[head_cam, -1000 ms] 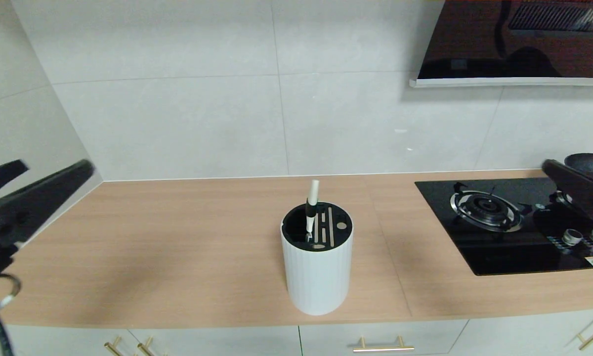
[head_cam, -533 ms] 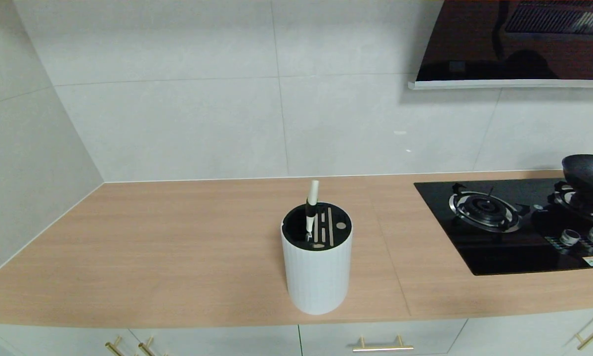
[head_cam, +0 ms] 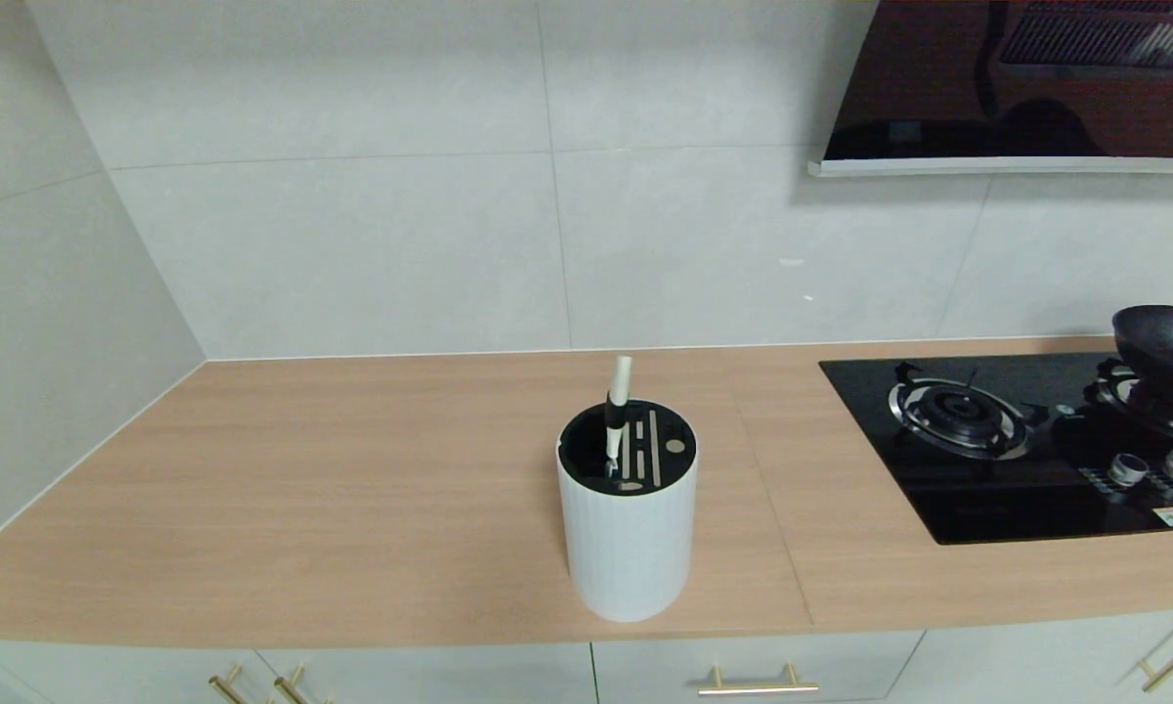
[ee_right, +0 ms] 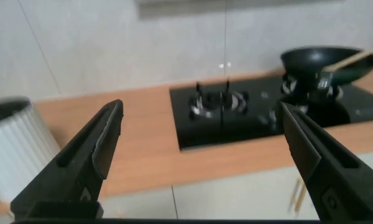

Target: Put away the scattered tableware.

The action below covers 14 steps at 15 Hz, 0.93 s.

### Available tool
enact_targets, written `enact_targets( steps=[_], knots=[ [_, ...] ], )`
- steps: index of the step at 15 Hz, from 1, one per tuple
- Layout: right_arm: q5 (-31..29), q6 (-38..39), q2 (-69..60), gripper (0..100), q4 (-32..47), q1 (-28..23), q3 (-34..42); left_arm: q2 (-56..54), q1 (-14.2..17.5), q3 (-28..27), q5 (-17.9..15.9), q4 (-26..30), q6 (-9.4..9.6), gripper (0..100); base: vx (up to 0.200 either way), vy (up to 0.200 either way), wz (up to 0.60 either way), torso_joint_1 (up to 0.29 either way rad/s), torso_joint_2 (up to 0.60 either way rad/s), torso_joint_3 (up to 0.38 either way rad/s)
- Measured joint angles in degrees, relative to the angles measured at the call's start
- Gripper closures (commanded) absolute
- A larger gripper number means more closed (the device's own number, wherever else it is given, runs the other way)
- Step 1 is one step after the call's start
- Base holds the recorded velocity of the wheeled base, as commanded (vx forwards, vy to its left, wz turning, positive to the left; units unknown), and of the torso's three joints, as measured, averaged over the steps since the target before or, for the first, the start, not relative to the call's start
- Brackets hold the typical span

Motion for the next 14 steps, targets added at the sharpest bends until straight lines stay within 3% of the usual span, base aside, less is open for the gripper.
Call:
enact_targets(
  steps=[3, 6, 8, 9, 11, 14],
  knots=[
    [2.2, 0.0, -1.5, 0, -1.1, -0.5, 6.2, -1.3, 0.6, 7.5, 0.0, -3.4, 0.22, 0, 0.0, 0.0, 0.0, 0.0, 0.0, 0.0],
    [6.2, 0.0, -1.8, 0, -0.4, -0.5, 9.8, -1.6, 0.6, 19.2, -2.0, -13.2, 0.33, 0, 0.0, 0.0, 0.0, 0.0, 0.0, 0.0],
    [10.1, -2.0, -1.9, 0, 1.2, -0.5, 10.0, -1.6, 0.6, 21.4, -10.8, -10.0, 0.57, 0, 0.0, 0.0, 0.0, 0.0, 0.0, 0.0],
    [10.4, -2.2, -1.9, 0, 1.2, -0.5, 10.1, -1.6, 0.6, 21.7, -12.8, -9.0, 1.32, 0, 0.0, 0.0, 0.0, 0.0, 0.0, 0.0],
    [10.7, -2.1, -1.9, 0, 1.2, -0.5, 10.2, -1.6, 0.6, 21.9, -13.3, -8.8, 2.68, 0, 0.0, 0.0, 0.0, 0.0, 0.0, 0.0],
    [11.3, -2.0, -2.0, 0, 1.3, -0.5, 10.3, -1.6, 0.6, 22.1, -13.3, -8.9, 1.26, 0, 0.0, 0.0, 0.0, 0.0, 0.0, 0.0]
  ],
)
